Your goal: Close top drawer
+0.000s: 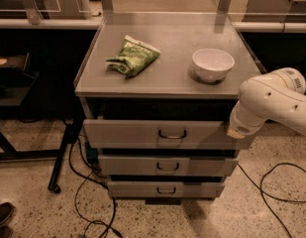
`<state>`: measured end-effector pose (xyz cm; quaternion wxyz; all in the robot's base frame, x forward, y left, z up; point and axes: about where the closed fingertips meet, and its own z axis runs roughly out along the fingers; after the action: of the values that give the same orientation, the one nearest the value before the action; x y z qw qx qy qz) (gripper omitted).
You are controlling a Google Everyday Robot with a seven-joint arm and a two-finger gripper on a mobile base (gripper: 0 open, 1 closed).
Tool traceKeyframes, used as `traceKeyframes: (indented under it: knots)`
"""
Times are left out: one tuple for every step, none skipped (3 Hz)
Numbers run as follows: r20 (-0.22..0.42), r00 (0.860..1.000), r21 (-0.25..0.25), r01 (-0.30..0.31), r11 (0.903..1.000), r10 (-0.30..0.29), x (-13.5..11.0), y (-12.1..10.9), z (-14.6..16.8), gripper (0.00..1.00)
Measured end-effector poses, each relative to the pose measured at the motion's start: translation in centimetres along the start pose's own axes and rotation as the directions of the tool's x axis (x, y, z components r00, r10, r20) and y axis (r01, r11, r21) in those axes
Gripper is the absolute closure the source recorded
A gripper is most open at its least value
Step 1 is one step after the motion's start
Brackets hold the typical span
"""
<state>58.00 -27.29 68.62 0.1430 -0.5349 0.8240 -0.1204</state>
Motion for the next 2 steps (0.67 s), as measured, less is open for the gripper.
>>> traceKeyframes:
  knots:
    - [-0.021,0.999,0.050,-0.046,0.9977,0.047,0.50,-2.78,1.03,1.00]
    - [-0.027,0.997,0.072,-0.067,0.9952,0.069,1.08,-3.43,1.51,1.00]
